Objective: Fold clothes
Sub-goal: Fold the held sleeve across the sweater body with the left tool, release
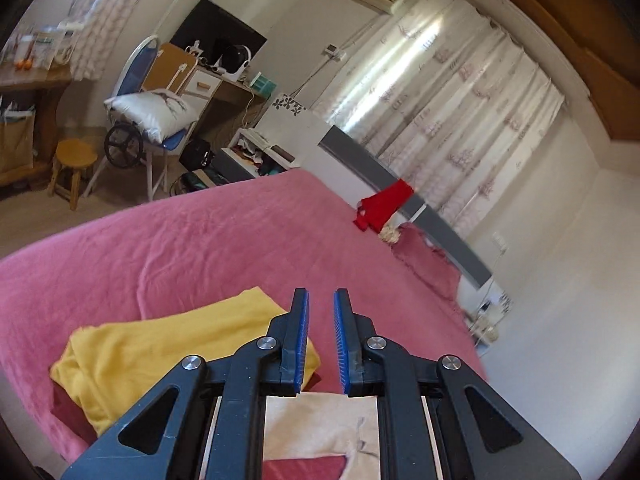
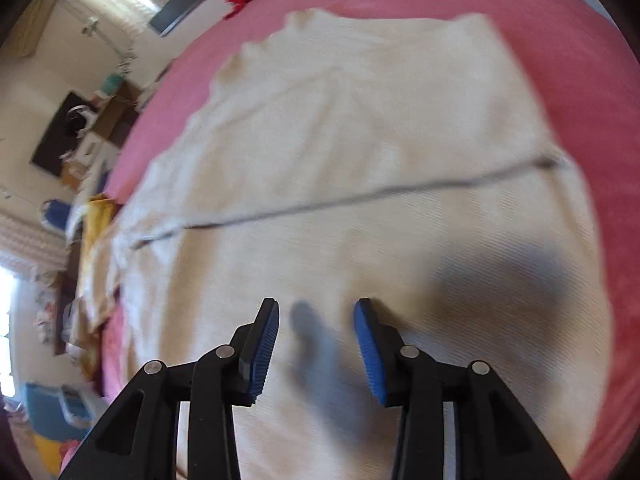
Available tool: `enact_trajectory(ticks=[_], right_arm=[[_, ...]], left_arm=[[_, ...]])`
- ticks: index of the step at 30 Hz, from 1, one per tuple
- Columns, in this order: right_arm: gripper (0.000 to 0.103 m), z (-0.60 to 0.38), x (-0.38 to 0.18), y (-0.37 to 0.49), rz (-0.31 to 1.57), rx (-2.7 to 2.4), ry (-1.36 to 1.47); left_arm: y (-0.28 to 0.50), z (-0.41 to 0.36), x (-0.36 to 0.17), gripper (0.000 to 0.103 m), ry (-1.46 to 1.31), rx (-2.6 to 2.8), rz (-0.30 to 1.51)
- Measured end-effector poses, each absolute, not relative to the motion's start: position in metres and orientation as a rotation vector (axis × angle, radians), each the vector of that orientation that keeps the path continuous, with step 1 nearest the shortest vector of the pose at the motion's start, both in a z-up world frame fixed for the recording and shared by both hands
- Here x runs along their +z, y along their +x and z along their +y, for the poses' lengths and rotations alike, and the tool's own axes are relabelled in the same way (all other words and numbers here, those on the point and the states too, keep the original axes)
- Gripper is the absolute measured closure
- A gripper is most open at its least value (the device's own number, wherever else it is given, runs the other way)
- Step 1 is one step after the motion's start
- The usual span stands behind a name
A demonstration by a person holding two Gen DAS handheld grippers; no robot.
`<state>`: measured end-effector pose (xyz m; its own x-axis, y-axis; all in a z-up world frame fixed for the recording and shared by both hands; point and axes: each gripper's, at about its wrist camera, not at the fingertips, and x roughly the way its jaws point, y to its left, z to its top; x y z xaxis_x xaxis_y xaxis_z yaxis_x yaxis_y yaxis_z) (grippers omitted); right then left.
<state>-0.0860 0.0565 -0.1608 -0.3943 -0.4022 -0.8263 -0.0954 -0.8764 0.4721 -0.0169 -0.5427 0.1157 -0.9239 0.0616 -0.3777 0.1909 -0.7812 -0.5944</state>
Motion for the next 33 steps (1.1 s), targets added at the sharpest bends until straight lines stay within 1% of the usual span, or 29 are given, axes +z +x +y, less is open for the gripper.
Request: enact_trajectory(ticks=[1,2,3,4,5,6,11,14,16,18,19,20,21,22,23,24,25,28,30,33], right_arm=[[0.062,0.039,-0.157,-0.098,-0.658,-2.35,1.575],[0.062,0.022,-0.154,-0.11,-0.636,-2.322,1.543],[0.062,0.0,-0.149,-0.119,-0.595,-2.3,1.509],[0.062,-0.017,-0.143,-0.118,-0.564,-2.273,1.497],[0.062,-0.035,-0.138,-0.116,-0.534,-2.247,1.485],[0.062,-0.052,-0.133,-0.115,-0.504,-2.219,1.473],[0.062,-0.084,-0.147,-0.099,-0.564,-2.084,1.549],[0.062,-0.083,-0.17,-0.096,-0.558,-2.046,1.614],[0.062,-0.078,-0.174,-0.087,-0.55,-2.037,1.64],[0.062,-0.082,-0.178,-0.085,-0.545,-2.042,1.668],[0.062,-0.082,-0.18,-0.086,-0.553,-2.038,1.681],[0.062,-0.081,-0.18,-0.087,-0.559,-2.038,1.684],[0.062,-0.081,-0.179,-0.088,-0.565,-2.037,1.687],[0.062,-0.078,-0.176,-0.088,-0.564,-2.043,1.68],[0.062,-0.076,-0.173,-0.087,-0.562,-2.05,1.673],[0.062,-0.074,-0.17,-0.088,-0.554,-2.058,1.665],[0.062,-0.073,-0.167,-0.088,-0.545,-2.067,1.658],[0.062,-0.067,-0.161,-0.092,-0.552,-2.085,1.636],[0.062,-0.068,-0.159,-0.098,-0.56,-2.087,1.619],[0.062,-0.077,-0.155,-0.114,-0.511,-2.112,1.581]], left_arm=[[-0.021,-0.539,0.111,0.083,0.648,-2.827,0.979],[-0.026,-0.536,0.102,0.067,0.723,-2.796,0.936],[-0.03,-0.531,0.089,0.055,0.797,-2.76,0.876],[-0.032,-0.526,0.072,0.034,0.868,-2.719,0.802],[-0.033,-0.521,0.055,0.03,0.923,-2.685,0.732],[-0.032,-0.514,0.035,0.03,0.975,-2.667,0.652],[-0.021,-0.476,-0.056,0.03,1.173,-2.634,0.283],[-0.011,-0.442,-0.085,0.03,1.163,-2.672,0.019],[-0.006,-0.418,-0.099,0.03,1.145,-2.713,-0.165],[-0.015,-0.407,-0.118,0.03,1.199,-2.666,-0.279],[-0.02,-0.409,-0.126,0.03,1.232,-2.635,-0.291],[-0.024,-0.415,-0.13,0.03,1.259,-2.619,-0.25],[-0.028,-0.422,-0.134,0.041,1.282,-2.611,-0.186],[-0.031,-0.432,-0.136,0.065,1.294,-2.612,-0.098],[-0.032,-0.442,-0.135,0.08,1.294,-2.619,0.014],[-0.031,-0.451,-0.133,0.083,1.285,-2.626,0.101],[-0.029,-0.458,-0.129,0.09,1.27,-2.635,0.167],[-0.022,-0.477,-0.117,0.092,1.217,-2.667,0.365],[-0.017,-0.487,-0.102,0.092,1.157,-2.684,0.457],[-0.012,-0.501,-0.072,0.092,1.038,-2.723,0.593]])
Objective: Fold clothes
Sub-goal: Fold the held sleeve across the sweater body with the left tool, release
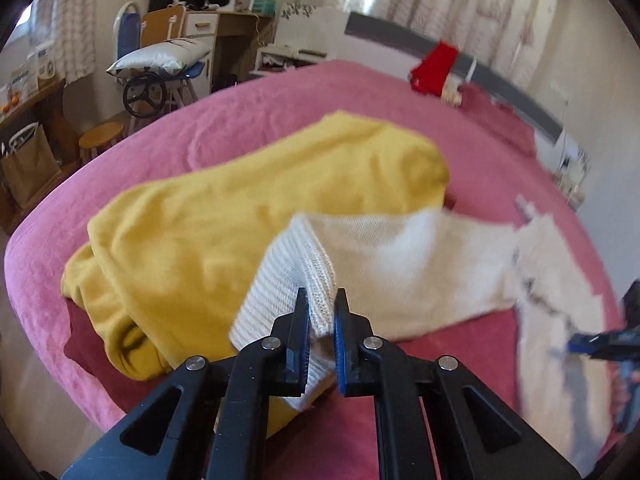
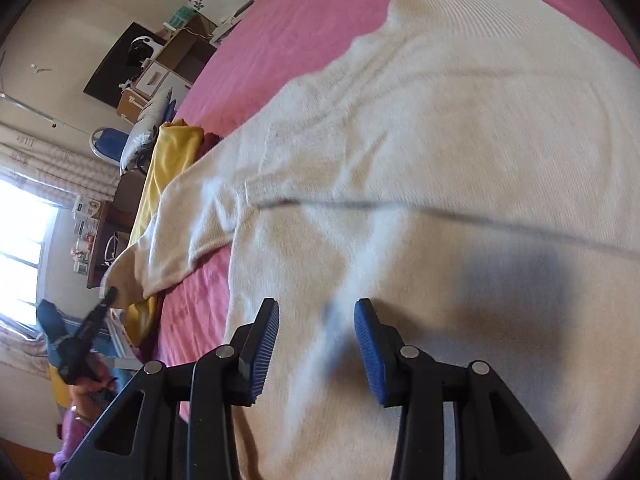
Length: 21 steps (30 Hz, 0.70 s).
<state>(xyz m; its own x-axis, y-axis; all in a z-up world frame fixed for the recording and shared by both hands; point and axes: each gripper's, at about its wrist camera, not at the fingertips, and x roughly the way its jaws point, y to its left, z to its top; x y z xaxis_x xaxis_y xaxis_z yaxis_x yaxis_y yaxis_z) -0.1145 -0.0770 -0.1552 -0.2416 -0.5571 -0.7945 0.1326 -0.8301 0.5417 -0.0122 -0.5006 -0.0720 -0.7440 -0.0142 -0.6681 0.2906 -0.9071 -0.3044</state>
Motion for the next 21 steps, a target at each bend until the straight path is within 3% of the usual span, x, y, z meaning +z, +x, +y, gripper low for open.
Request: enact_trajectory(ticks=[5,11,14,21], right_arm=[[0.062,-0.093,-0.152,-0.173,-0.504,-2.179,1.469],[0.061,-0.13,-0.183,-0.22,-0.333,-2.147,1.509],[0.061,-0.117,-0.163,-0.213,-0.382,-2.114,1.506],[0.061,0.032,-0.137,-0.14,-0.823,-2.143,1.387]], left_arm=[[-0.005,-0.522,-0.003,0.093,0.775,-2.824,0.849],[-0.033,-0.502,0.087,0.092,0.645,-2.974,0.876],[-0.059,-0.467,0.127,0.092,0.645,-3.065,0.887],[-0.158,-0.301,0.198,0.092,0.809,-3.337,0.834]])
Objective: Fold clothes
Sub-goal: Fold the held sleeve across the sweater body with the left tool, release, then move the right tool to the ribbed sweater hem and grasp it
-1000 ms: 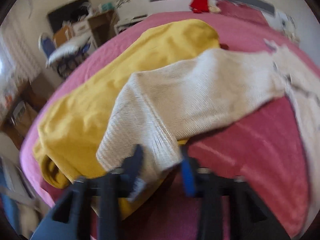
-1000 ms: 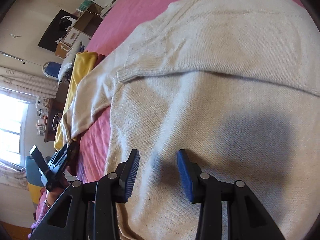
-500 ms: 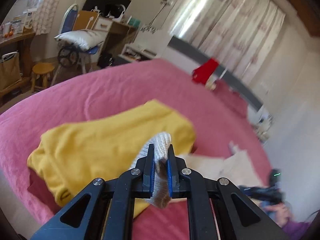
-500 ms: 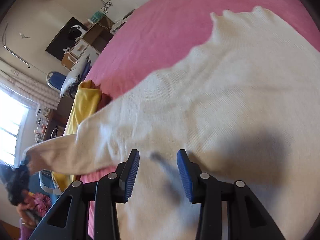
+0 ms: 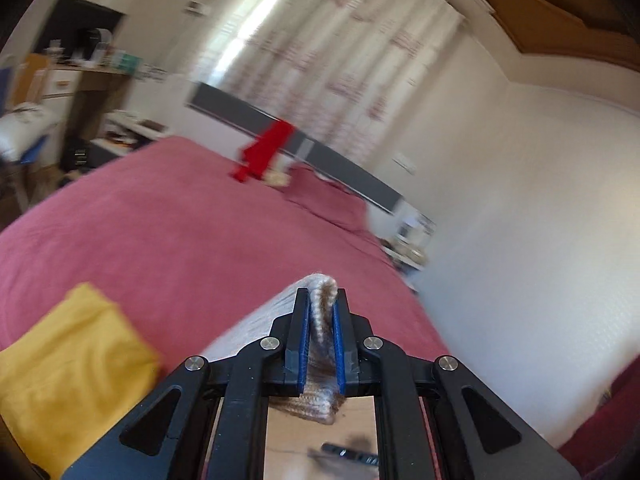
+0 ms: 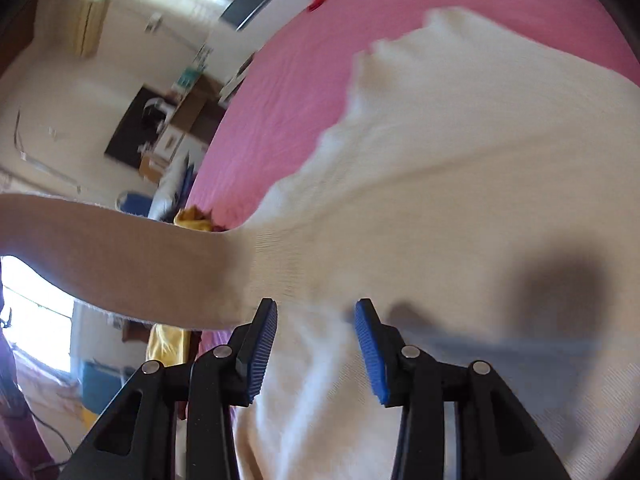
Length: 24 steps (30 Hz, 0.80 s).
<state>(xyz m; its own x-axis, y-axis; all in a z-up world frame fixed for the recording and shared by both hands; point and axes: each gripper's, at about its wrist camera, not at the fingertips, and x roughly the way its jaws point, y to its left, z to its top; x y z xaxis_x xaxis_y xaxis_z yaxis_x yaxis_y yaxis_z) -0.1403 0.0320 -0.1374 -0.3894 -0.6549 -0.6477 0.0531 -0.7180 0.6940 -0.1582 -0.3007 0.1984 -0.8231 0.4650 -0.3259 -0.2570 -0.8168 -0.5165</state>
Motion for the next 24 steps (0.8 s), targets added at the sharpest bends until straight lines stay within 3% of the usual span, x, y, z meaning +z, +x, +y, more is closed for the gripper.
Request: enact_trajectory(ticks=[3,7,10,14,19,22,24], right_arm=[[0.06,0.108,-0.143,-0.108,-0.965,-2.207,1.402],[0.06,0.2,-0.15,-0.066,-1.161,-2.299,1.38],[0.06,0.247,-0.156,-0.042,-1.266,-2.346,1.38],[0.06,0.277,-0.165,-0.024,-1.307,-2.378,1.419],[0.06,0.279,-0.163,-0.027,-1.271,-2.392,1.412],[0.06,0.265,-0.153,-0.048,-1.194,-2.41,1.393],[0.06,0.253,-0.145,-0.076,-1.106,-2.431,1.387]], left_arm=[[-0.202,-0.206,0.201,0.091,-0.702,2.483,-0.556],[-0.255,-0.072,0.167,0.085,-0.84,2.346,-0.475],[-0.28,0.017,0.107,0.05,-1.007,2.311,-0.386],[-0.279,0.093,0.011,0.046,-1.323,2.178,-0.315],[-0.22,0.059,-0.033,0.04,-1.287,2.166,-0.271],[-0.199,-0.015,-0.039,0.03,-1.181,2.346,-0.257],[-0.195,-0.071,-0.047,0.029,-1.18,2.481,-0.27]])
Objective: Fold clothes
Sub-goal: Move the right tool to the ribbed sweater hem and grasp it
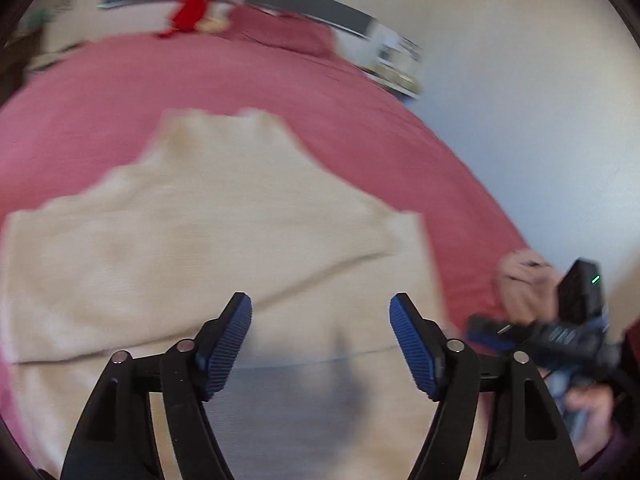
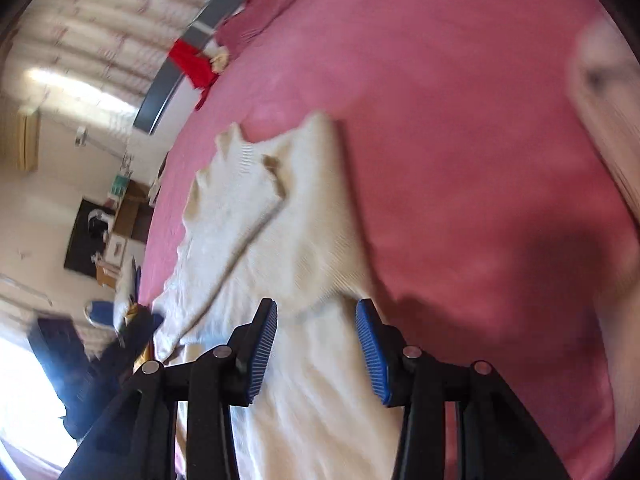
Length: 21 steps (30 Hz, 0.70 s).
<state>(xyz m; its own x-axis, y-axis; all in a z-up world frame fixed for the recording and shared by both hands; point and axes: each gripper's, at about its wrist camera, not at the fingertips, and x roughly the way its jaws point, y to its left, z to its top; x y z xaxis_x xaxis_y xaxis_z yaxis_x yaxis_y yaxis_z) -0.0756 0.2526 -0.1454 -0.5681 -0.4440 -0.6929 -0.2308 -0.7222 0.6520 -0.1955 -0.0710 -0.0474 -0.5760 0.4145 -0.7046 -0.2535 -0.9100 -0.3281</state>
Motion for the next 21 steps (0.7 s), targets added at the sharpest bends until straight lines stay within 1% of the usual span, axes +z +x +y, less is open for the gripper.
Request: enact_trajectory(ticks=[3,7,10,11,12,13,14,17,19,21], right_arm=[[0.06,0.236,-0.143,-0.123,-0.996,-2.466,1.412],[0.06,0.233,-0.161,-0.186,-0.951,-2.491,1.537],[0.059,0.229,-0.171,-0.21,-1.022,-2.453,1.536],[0.067,0.226,-0.173,-0.218,-1.042,-2.437,1.53],[0.075,0.221,-0.171,-0.222,-0.974,-2.458,1.564],[0.091,0.216,-0.164,-0.221,-0.883,-2.473,1.577],[0.093,0.21,-0.158,-0.219,-0.791,-2.486,1.587],[0.094,0.201,-0.126,-0.196,-0.595,-2.562,1.473],[0.094,0.208,-0.117,-0.177,-0.627,-2.588,1.423],[0.094,0.216,-0.12,-0.164,-0.652,-2.634,1.427]], left_arm=[[-0.202,-0.141,-0.062,0.029,-1.266,2.61,-0.306],[-0.212,-0.203,-0.079,0.028,-1.356,2.715,-0.355],[-0.216,-0.224,-0.094,0.027,-1.382,2.727,-0.39],[-0.216,-0.227,-0.098,0.026,-1.385,2.719,-0.388],[-0.216,-0.228,-0.1,0.026,-1.384,2.722,-0.373],[-0.217,-0.229,-0.1,0.026,-1.38,2.731,-0.345],[-0.216,-0.228,-0.099,0.025,-1.377,2.735,-0.322],[-0.214,-0.226,-0.092,0.024,-1.33,2.735,-0.305],[-0.213,-0.229,-0.091,0.023,-1.304,2.736,-0.317],[-0.214,-0.235,-0.099,0.02,-1.335,2.746,-0.323]])
